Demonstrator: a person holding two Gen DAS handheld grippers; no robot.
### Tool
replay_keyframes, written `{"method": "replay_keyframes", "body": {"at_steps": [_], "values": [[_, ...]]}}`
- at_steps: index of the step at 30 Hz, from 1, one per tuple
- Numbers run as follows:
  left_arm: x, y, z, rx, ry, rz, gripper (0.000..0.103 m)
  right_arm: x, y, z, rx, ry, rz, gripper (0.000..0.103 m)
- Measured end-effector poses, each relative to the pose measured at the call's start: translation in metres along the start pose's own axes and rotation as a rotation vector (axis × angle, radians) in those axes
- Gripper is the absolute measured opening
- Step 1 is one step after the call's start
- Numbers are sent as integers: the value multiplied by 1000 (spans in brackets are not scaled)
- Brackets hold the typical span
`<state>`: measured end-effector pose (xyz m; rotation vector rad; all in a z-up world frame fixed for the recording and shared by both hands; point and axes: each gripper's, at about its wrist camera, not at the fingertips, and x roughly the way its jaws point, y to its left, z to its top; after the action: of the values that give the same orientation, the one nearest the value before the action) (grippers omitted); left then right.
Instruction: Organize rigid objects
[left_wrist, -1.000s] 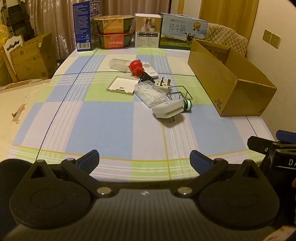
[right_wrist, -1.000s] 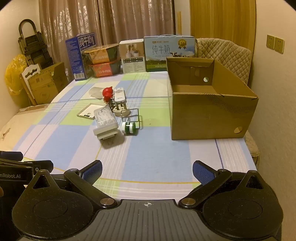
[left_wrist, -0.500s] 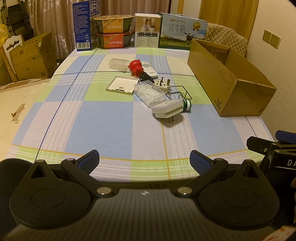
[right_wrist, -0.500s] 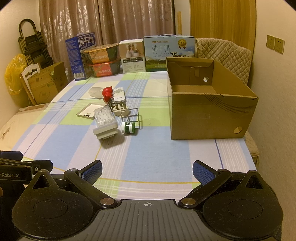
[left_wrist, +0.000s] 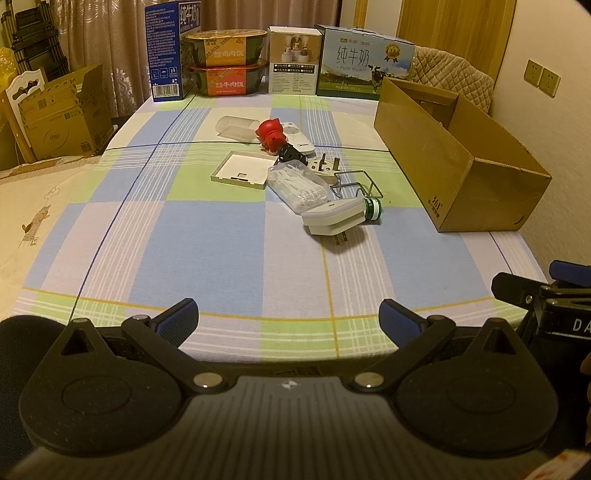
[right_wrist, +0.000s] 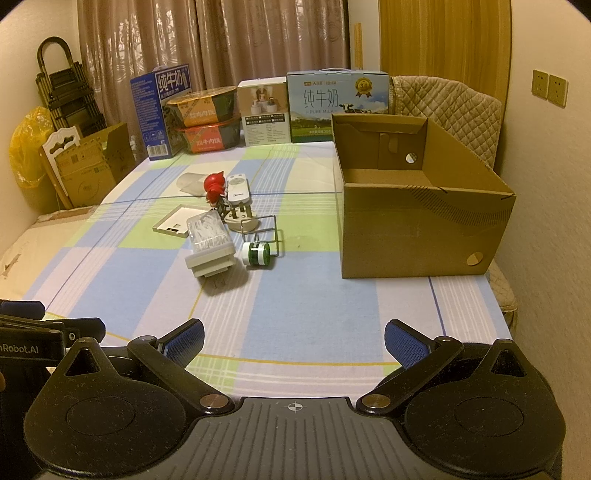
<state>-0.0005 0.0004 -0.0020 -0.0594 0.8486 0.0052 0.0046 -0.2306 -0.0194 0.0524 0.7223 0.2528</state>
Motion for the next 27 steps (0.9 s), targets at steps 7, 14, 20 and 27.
{"method": "replay_keyframes", "body": {"at_steps": [7, 14, 20, 27], "values": [[1, -2, -1, 0, 0, 1, 102, 0, 0, 0, -1, 0, -1, 101], [1, -2, -1, -1, 1, 1, 102, -1, 0, 0, -1, 0, -1, 101], [2, -3, -1, -1, 1, 0, 102, -1, 0, 0, -2, 1, -2, 101], [1, -2, -1, -1, 1, -1, 102, 0, 0, 0, -2, 1, -2, 101]]}}
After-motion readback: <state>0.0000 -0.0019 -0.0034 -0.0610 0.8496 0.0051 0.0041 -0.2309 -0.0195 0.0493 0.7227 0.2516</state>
